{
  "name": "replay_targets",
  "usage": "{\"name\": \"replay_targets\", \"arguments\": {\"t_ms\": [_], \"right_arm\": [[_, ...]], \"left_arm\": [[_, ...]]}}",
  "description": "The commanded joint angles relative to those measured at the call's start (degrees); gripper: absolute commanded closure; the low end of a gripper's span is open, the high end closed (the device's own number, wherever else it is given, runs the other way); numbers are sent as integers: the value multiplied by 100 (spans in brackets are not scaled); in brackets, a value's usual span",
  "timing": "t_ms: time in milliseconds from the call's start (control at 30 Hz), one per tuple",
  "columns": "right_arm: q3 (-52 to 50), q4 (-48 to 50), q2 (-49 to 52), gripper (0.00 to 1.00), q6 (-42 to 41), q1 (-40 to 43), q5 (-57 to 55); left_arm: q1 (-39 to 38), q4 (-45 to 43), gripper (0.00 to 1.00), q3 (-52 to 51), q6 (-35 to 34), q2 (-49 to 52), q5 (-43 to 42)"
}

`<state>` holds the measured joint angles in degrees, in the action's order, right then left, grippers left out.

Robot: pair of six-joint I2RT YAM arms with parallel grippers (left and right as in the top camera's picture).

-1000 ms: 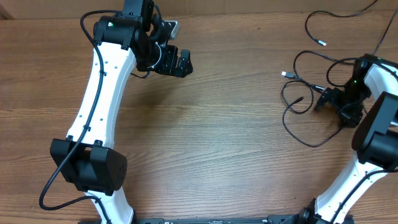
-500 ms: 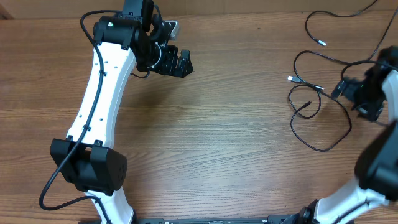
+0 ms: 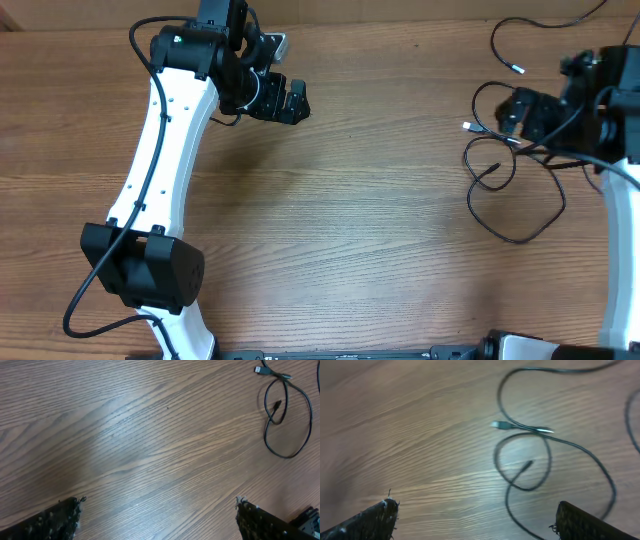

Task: Untangle cables
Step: 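Carry the cable loop with the right gripper to the upper right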

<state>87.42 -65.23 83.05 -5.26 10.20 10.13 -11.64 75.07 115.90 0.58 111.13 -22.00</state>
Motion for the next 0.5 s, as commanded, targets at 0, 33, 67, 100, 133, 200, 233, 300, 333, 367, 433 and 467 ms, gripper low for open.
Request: {"name": "replay_targets", "arguments": {"t_ms": [0, 33, 67, 100, 133, 200, 233, 300, 333, 367, 433, 467], "right_arm": [[39, 37, -68, 0, 63, -238, 46], [39, 39, -63, 0, 61, -256, 50], [39, 39, -63, 0, 61, -271, 48], [39, 39, -63, 0, 63, -271, 48], [39, 39, -63, 0, 63, -269, 46], [39, 39, -63, 0, 63, -269, 46], [39, 39, -63, 0, 63, -269, 46], [39, 39, -63, 0, 63, -269, 46], [39, 39, -63, 0, 63, -269, 46], [39, 39, -63, 0, 63, -269, 46], [39, 39, -63, 0, 63, -269, 46], [39, 39, -63, 0, 63, -269, 46]], "left_arm": [[-28, -9, 0, 122, 116, -153, 0], [-28, -9, 0, 122, 116, -153, 0], [-28, -9, 0, 122, 114, -153, 0], [-28, -9, 0, 122, 116, -153, 0], [-28, -9, 0, 122, 114, -153, 0], [-28, -9, 0, 122, 114, -153, 0], [-28, -9, 0, 122, 114, -153, 0], [-28, -9, 0, 122, 114, -153, 0], [-28, -9, 0, 122, 116, -153, 0], [-28, -9, 0, 122, 116, -153, 0], [-28, -11, 0, 122, 116, -153, 0], [-28, -9, 0, 122, 114, -153, 0]]}}
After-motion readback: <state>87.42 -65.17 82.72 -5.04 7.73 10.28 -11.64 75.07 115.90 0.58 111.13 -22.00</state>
